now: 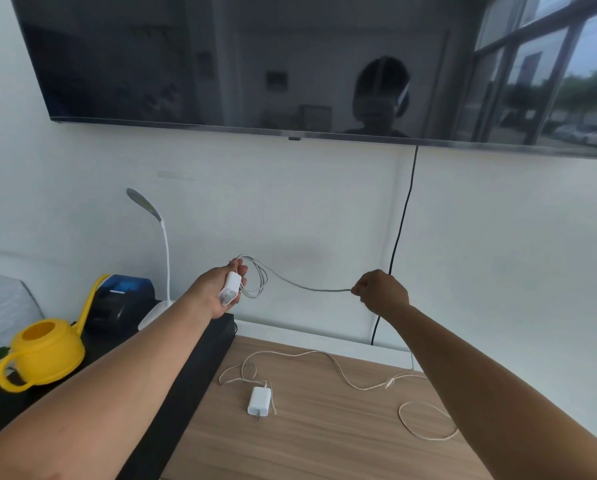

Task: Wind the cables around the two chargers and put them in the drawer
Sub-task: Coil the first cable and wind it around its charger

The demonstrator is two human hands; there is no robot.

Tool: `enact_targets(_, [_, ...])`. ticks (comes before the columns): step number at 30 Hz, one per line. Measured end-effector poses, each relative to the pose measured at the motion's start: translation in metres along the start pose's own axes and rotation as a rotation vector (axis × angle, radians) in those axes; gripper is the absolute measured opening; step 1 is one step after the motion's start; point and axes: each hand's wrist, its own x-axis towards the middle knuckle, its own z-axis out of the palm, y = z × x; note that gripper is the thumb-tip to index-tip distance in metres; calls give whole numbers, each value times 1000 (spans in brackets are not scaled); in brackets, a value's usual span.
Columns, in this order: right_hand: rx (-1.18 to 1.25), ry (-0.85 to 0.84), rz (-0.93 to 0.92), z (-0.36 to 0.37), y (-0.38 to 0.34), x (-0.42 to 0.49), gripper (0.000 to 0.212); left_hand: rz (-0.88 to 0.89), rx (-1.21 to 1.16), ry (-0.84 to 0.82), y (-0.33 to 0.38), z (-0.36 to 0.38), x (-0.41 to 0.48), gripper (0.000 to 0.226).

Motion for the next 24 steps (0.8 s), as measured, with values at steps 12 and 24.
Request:
enact_targets(12, [21,-186,-305,9,-52,-13,29,22,244,-74,-20,32,-7,13])
enact_targets(24, [261,-151,-288,8,-63,-12,32,20,488,-175,-34,54,-14,25])
